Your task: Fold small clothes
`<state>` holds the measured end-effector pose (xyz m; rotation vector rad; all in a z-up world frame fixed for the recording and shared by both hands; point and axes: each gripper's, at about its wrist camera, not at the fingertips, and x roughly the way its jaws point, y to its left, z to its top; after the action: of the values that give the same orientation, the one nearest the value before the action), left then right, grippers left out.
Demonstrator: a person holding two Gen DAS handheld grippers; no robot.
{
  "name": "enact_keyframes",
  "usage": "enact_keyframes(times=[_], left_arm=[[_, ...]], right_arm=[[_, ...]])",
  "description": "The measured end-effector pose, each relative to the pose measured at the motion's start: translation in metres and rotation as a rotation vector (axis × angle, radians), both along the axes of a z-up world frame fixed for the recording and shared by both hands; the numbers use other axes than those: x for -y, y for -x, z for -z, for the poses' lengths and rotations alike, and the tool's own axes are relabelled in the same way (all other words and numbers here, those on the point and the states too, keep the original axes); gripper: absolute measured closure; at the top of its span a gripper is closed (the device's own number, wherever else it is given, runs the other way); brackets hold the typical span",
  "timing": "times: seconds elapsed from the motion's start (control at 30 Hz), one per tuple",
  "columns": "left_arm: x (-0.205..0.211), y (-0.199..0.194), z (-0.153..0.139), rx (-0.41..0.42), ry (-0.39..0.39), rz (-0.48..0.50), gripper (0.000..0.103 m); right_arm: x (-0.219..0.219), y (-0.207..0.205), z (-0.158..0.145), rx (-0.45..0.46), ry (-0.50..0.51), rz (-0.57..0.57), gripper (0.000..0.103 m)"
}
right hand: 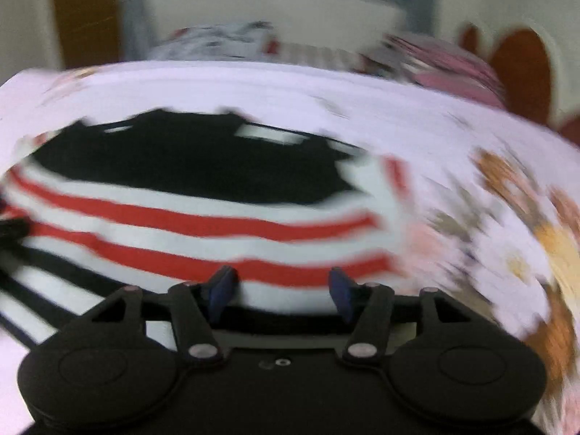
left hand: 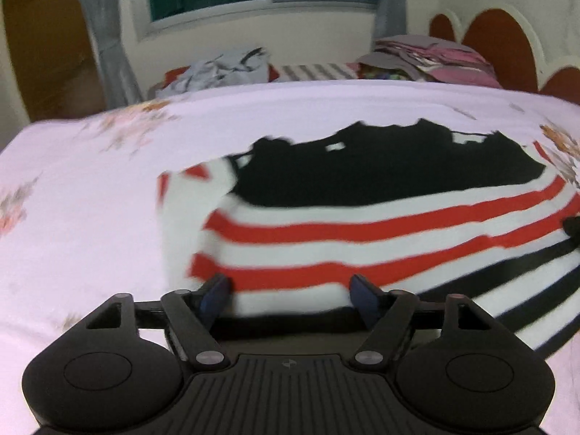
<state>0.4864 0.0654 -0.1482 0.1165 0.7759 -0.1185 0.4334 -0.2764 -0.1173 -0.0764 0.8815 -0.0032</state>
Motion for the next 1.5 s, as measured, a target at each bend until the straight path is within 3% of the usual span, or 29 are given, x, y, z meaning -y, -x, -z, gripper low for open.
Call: enact_keyframes(times=[0.1,0.2,0.33,0.47,0.57,0.73,0.83,0.93,1.0,1.07,1.17,1.3,1.5], left_arm=[[0.009,0.007,-0.008,0.008,-0.041,-0.014,0.029],[0.031,0.024,-0.021,0.042,0.034,0.029,0.029],[0.076,0.039,-0.016,0.028,0.012,0.120,0.029],[0.092,0.049,0.000,-0.027,-0.021,0.123,0.029],[0.075,0.056,0.004,-0.014,-0.040,0.083,0.029],[0.013,0.067,0.007,0.017,-0.008,-0.025,0.029],[-0.012,0.076,0.015,0.018,0.019,-0.021,0.029],[-0.016,0.082,0.008,0.054,0.034,-0.032,0.029],[-0.019,0.083,0.004,0.078,0.039,-0.065,0.029],[-0.020,0.075,0.009,0.048,0.003,-0.100,0.029],[-0.030,0.070,0.021,-0.001,0.060,-0.133,0.029],[-0.037,0.070,0.026,-0.008,0.106,-0.151,0.029],[-0.039,0.077,0.014,0.007,0.089,-0.169,0.029]], right_arm=[[0.003,0.009,-0.008,0.018,0.000,0.005,0.056],[-0.015,0.026,-0.024,0.071,-0.078,-0.032,0.055],[-0.062,0.038,-0.019,0.037,-0.045,-0.166,0.054],[-0.081,0.044,-0.002,-0.024,-0.005,-0.184,0.053],[-0.066,0.052,0.003,-0.032,-0.008,-0.155,0.053],[-0.015,0.064,0.004,-0.031,0.012,-0.056,0.053],[0.009,0.070,0.009,-0.035,-0.030,-0.052,0.053],[0.011,0.070,0.005,-0.035,-0.041,-0.045,0.056],[0.012,0.075,-0.004,0.025,-0.035,-0.026,0.061],[0.014,0.073,-0.004,0.028,-0.041,-0.016,0.063],[0.019,0.068,0.011,-0.017,-0.029,-0.022,0.065],[0.025,0.072,0.015,0.006,-0.059,-0.019,0.064],[0.026,0.078,0.003,0.029,-0.069,-0.003,0.067]])
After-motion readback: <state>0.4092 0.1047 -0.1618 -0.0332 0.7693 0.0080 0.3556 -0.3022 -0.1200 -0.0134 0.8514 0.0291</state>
